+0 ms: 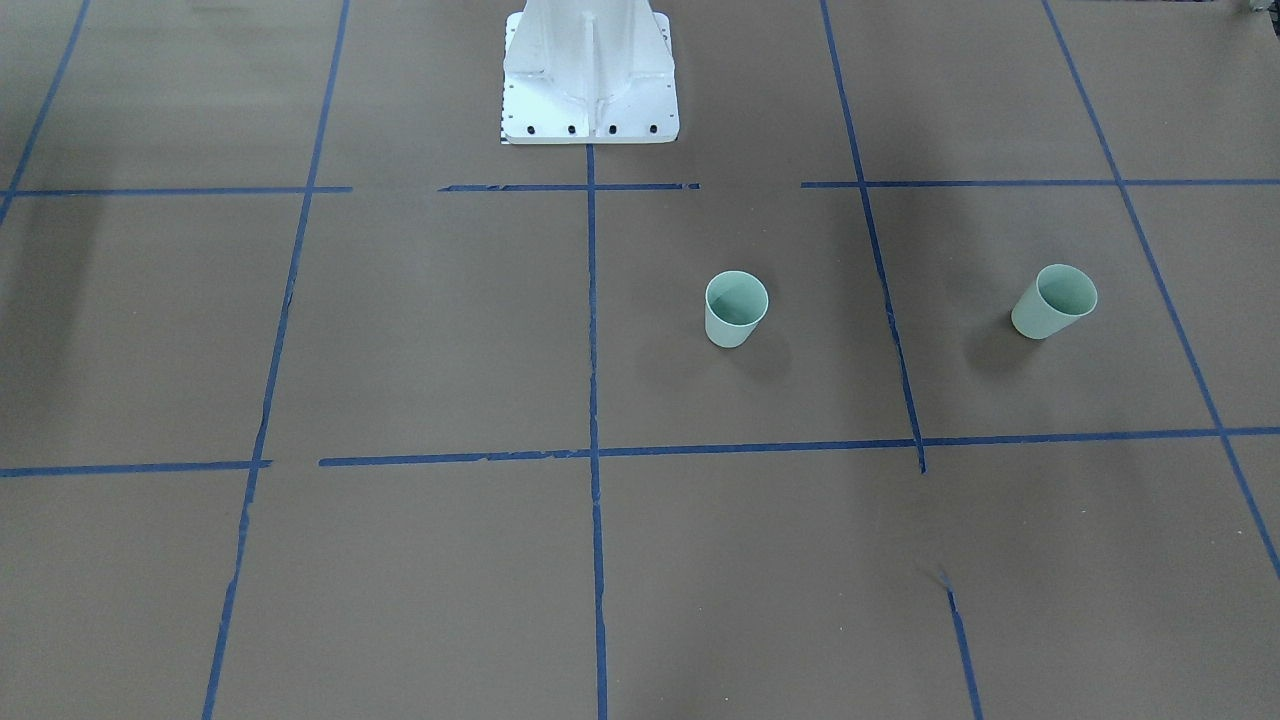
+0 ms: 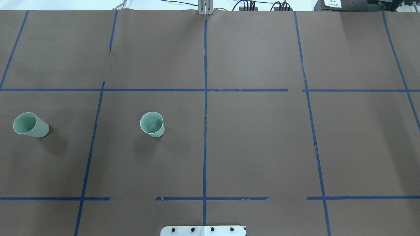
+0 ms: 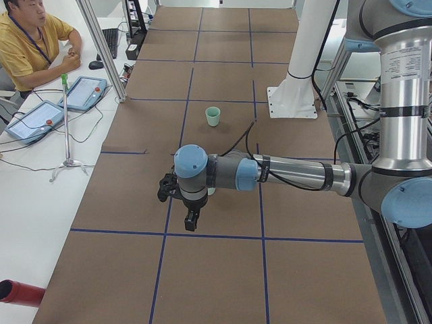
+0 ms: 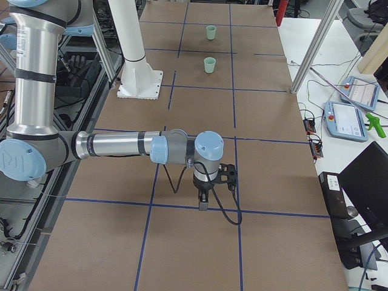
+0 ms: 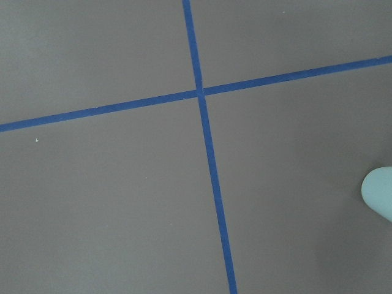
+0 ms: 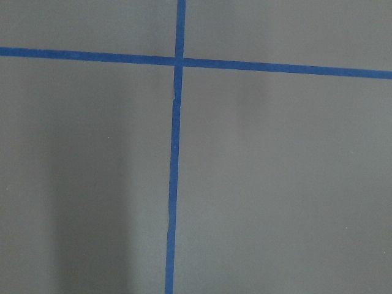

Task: Stack cups

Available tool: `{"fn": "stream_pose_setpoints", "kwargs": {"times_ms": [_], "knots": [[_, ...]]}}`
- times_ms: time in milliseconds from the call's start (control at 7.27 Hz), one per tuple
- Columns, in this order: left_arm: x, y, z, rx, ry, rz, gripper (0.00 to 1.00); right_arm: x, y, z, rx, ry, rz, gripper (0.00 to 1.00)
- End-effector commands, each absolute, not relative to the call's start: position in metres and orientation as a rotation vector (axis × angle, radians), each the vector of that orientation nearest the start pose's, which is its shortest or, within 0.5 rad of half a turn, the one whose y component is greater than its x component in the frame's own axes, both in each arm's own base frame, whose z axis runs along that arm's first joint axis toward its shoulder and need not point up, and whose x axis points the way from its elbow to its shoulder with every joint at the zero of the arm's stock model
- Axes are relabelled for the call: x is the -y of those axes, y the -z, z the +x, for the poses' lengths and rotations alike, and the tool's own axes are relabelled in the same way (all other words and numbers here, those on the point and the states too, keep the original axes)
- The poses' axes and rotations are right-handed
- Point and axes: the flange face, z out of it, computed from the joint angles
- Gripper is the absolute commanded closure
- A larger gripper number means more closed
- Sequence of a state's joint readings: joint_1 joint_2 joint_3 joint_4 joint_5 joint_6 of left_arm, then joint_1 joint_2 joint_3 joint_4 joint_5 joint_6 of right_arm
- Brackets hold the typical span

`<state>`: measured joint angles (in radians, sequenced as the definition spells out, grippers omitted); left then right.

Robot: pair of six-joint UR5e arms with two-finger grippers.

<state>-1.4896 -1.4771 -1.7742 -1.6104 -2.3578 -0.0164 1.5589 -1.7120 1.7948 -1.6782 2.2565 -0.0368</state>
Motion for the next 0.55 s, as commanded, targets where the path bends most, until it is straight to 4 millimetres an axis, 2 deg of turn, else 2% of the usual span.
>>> {"fn": "stream_pose_setpoints", "kwargs": {"times_ms": [0,138,412], "knots": [[0.468,-0.581,0.042,-0.838,-0.058,0.129,0.00,0.430,-0.630,0.066,0.686,0.037,-0.015,0.00],[0.467,-0.573,0.074,-0.863,-0.036,0.115,0.00,0.430,-0.630,0.065,0.686,0.039,-0.015,0.00],[0.457,-0.565,0.116,-0.882,0.002,0.130,0.00,0.430,-0.630,0.065,0.686,0.039,-0.015,0.00]]}}
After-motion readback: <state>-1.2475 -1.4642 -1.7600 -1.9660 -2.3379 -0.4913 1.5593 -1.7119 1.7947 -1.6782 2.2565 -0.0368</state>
